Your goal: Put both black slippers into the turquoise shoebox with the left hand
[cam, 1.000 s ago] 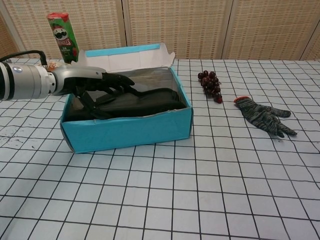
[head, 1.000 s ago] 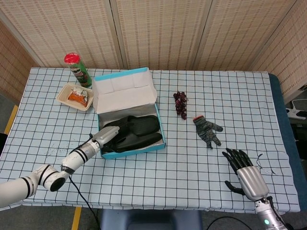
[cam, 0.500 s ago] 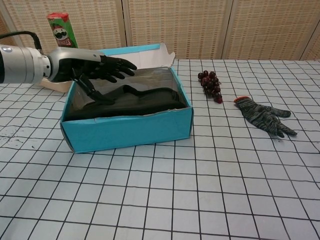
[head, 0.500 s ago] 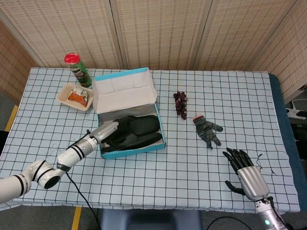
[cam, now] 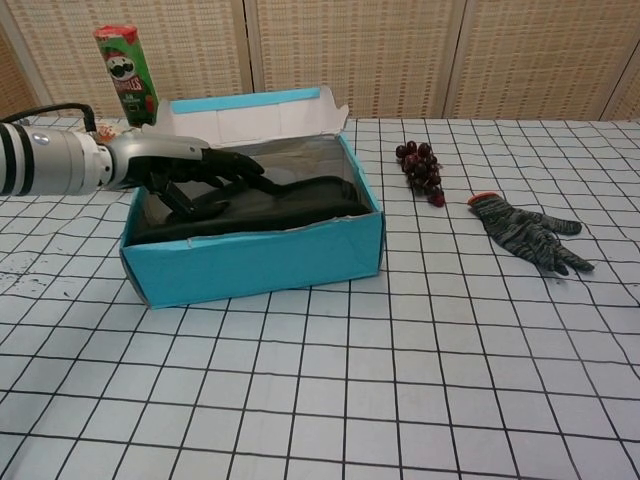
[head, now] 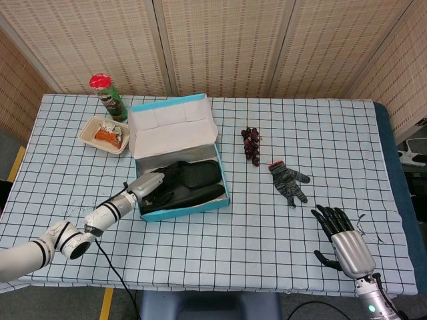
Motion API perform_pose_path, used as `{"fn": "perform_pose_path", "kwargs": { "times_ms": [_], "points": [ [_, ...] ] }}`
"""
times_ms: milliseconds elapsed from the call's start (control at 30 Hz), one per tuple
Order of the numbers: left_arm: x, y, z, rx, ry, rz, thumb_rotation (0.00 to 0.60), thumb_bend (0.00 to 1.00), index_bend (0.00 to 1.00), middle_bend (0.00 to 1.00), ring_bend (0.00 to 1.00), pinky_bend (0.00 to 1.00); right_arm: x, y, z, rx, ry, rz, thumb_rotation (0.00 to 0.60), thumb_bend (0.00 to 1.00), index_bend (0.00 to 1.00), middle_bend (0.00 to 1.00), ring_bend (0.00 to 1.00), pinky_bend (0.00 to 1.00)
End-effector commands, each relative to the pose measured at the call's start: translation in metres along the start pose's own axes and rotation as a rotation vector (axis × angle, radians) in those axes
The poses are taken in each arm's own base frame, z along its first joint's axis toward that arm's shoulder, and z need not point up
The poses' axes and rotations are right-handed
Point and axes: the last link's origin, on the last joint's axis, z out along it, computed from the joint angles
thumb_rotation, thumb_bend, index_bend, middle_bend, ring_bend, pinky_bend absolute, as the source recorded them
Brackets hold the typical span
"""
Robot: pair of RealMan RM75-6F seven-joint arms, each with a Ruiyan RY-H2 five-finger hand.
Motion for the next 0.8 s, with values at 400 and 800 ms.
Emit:
{"fn": "perform_pose_path", "kwargs": {
  "times_ms": [400,800],
  "points": [
    [-0.013,-0.010,0.005,0.019,-0.002,0.028,0.600,0.27,0.00,0.00,0.00,0.00,0.002,0.000,-0.001,0.000,0.011,0.000,0.600,0.16,0.00,0.00,0.00,0.00],
    [0.023,0.012,-0.016,-0.058,0.083,-0.071,0.600,0.29,0.00,0.00,0.00,0.00,0.002,0.000,-0.003,0.008,0.008,0.003,0.600,0.16,0.00,0.00,0.00,0.00]
  ]
}}
